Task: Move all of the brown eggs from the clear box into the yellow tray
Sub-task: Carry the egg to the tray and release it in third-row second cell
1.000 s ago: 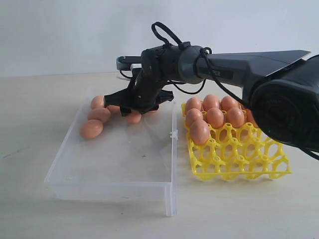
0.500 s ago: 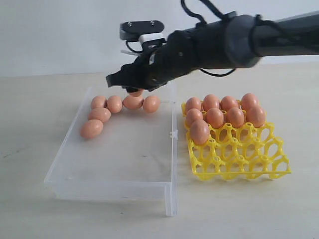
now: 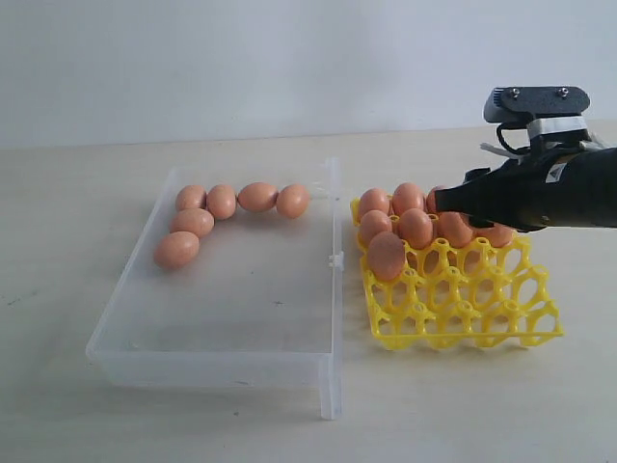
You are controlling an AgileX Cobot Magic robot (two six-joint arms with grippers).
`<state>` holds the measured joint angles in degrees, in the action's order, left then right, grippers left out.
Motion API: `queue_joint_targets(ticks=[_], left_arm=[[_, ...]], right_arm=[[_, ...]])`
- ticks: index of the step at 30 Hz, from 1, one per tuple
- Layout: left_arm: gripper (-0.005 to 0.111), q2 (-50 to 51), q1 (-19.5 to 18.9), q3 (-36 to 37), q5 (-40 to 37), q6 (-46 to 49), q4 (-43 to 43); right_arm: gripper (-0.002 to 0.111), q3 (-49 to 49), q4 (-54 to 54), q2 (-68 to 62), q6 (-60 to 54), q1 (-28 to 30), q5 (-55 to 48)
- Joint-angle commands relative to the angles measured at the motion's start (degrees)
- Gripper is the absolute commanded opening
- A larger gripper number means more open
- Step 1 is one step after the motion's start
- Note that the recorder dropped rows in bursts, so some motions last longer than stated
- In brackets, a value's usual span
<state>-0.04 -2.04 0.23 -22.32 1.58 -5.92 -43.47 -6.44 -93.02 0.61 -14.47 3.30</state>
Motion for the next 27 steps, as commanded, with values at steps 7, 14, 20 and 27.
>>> queue_joint_targets(ticks=[7, 14, 20, 27], left_arm=[[0.000, 0.04, 0.34, -0.23, 0.52, -0.27, 0.14], [0.000, 0.04, 0.34, -0.23, 0.52, -0.27, 0.14], [0.000, 0.04, 0.34, -0.23, 0.52, -0.27, 0.14], [0.000, 0.04, 0.34, -0.23, 0.52, -0.27, 0.14]], right_arm=[[0.000, 0.20, 1.29, -0.72, 2.46, -2.10, 0.49], [0.000, 0.20, 1.29, -1.25, 2.46, -6.89, 1.09], [0.000, 0.20, 1.29, -3.53, 2.46, -6.90, 1.37], [0.000, 0.20, 1.29, -6.34, 2.46, -6.90, 1.61]])
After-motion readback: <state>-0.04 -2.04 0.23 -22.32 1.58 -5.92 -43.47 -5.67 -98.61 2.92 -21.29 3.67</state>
